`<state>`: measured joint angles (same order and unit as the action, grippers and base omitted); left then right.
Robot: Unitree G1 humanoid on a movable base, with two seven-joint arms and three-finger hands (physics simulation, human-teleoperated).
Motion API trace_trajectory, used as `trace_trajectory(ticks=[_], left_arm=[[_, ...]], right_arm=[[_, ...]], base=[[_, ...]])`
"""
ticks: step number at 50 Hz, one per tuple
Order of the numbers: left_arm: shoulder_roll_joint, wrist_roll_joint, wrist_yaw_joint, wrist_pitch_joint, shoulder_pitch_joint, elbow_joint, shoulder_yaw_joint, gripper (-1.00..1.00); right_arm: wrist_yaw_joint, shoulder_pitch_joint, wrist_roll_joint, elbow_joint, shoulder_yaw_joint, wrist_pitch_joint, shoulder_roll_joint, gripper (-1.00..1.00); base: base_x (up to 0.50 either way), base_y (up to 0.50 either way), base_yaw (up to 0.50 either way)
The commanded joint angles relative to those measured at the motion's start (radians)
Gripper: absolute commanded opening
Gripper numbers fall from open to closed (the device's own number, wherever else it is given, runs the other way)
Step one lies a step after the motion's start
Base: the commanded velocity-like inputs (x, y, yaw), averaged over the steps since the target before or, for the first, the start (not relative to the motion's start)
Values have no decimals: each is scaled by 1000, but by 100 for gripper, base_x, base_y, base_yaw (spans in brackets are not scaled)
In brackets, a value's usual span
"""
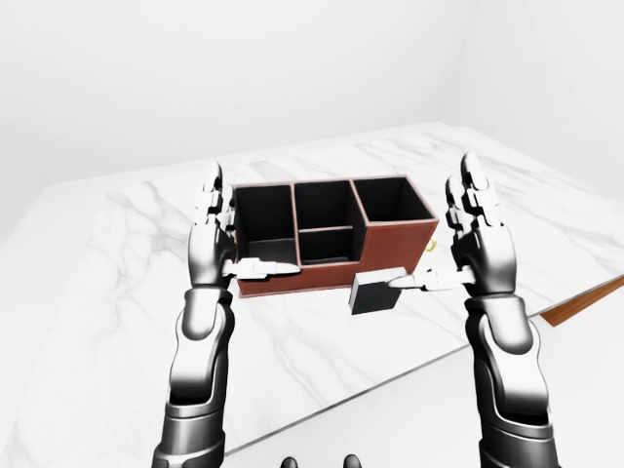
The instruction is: Pick up the book and place it in the right compartment of the caddy.
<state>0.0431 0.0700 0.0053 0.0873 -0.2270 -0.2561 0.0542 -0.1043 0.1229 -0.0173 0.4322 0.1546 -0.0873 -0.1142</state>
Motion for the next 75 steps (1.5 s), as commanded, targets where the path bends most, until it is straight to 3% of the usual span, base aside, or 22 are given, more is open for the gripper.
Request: trace_trajectory(ticks=[1,6,11,16,18,22,25,37,46,51,75], left_arm=[[1,0,-2,0,-6,14,1,100],[2,3,-2,0,-7,19,4,100],[3,5,-2,0,-9,22,4,100],[3,6,-1,0,-7,18,4,100],[3,6,0,0,-5,15,4,100],[1,4,1,0,-2,12,1,100],[-2,3,2,0,3,8,-2,100],[-6,0,1,0,13,4,-6,100],[-7,-1,-1,0,19,8,-7,100],[-7,-2,0,0,22,3,-7,100],[-6,0,-1,0,25,2,-5,100]], right_arm=[[-56,-12,-275,-7,-72,0,-42,100],[-174,-33,-667,-12,-136,0,-68,100],[-266,-57,-943,-24,-138,0,-44,100],[-284,-57,-1135,-52,-137,2,-30,100],[-290,-57,-1198,-69,-135,30,-30,100],[-290,-61,-1284,-79,-135,51,-19,100],[-278,-63,-1326,-84,-141,73,-12,100],[-204,-64,-1370,-201,-199,106,16,100],[-172,182,-1420,-509,-259,32,66,100],[-159,212,-1410,-566,-269,18,69,100],[-199,58,-1433,-402,-279,8,64,100]], base=[[0,0,0],[0,0,0],[0,0,0],[0,0,0],[0,0,0],[0,0,0],[0,0,0],[0,0,0],[0,0,0],[0,0,0],[0,0,0]])
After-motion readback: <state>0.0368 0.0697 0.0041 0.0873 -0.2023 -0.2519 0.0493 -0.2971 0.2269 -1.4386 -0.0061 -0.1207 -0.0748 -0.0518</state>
